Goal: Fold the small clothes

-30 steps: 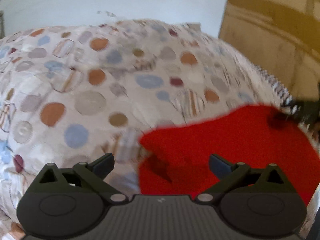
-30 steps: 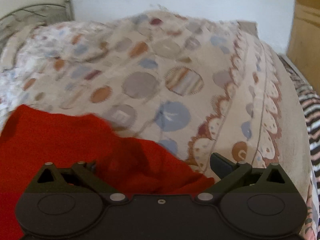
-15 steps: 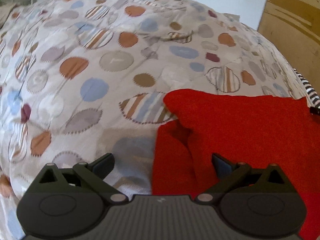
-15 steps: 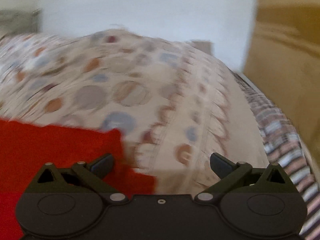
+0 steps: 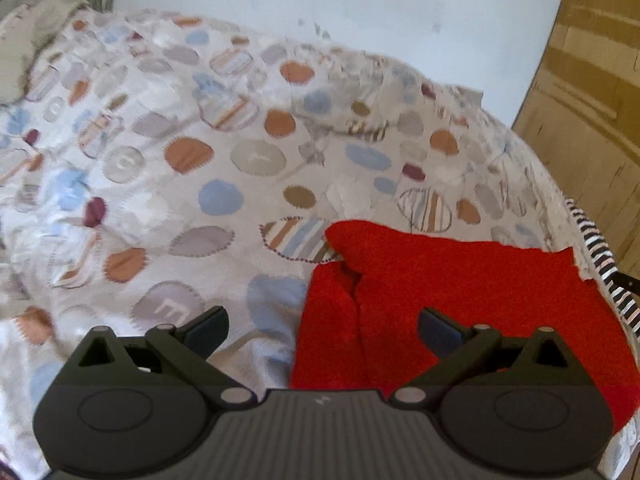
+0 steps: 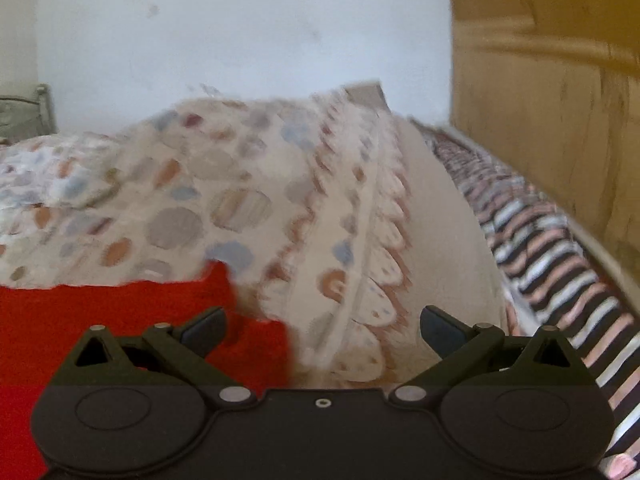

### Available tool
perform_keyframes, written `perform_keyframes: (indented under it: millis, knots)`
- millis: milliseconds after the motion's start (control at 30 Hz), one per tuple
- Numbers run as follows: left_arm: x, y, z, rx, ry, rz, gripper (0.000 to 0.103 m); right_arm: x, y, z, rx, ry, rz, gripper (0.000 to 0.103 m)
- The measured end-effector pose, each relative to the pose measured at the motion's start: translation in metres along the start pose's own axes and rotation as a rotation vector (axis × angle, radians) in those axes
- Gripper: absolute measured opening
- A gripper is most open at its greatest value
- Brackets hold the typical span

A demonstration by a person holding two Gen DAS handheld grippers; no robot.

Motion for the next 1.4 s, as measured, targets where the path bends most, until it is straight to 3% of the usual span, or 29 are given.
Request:
perform_keyframes:
  millis: [167,367,567,667,867,1100,1400]
  knots:
    - [-0.044,0.020,-0.001,-0.011,-0.081,-0.049,0.103,-0.055,0.019,0.039,-0.043,-0.107,-0.070,0.102]
    - [-0.075,0.063,-0.005,-0.052,-0.115,-0.036,0.103,-0.101,0.070,0.087,-0.115,-0.196,-0.115,0.103]
    - [-0.095,0.104,-0.005,-0.145,-0.214,-0.057,0.103,-0.110,0.110,0.121,-0.183,-0.196,-0.124,0.103]
    - [-0.101,0.119,-0.006,-0.228,-0.223,-0.074,0.103,-0.107,0.115,0.129,-0.183,-0.178,-0.118,0.102]
    - [-0.100,0.134,-0.015,-0.355,-0.133,-0.066,0.103,-0.100,0.128,0.138,-0.266,-0.146,-0.120,0.102]
    - [-0.097,0.138,-0.040,-0.350,-0.059,-0.079,0.103,-0.088,0.157,0.131,-0.307,-0.131,-0.125,0.103]
    - [-0.077,0.144,-0.063,-0.408,0.067,-0.055,0.103,-0.092,0.177,0.117,-0.260,-0.175,-0.233,0.103]
Point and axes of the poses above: each gripper's, at about its wrist camera, not at the fingertips, and x roughly the way its jaws point, z to its left, y to its underside, the point moved 4 cm from there along x, roughly the way its jaws point, and after that the axes turned 14 degrees about x, right-handed, at the moved point
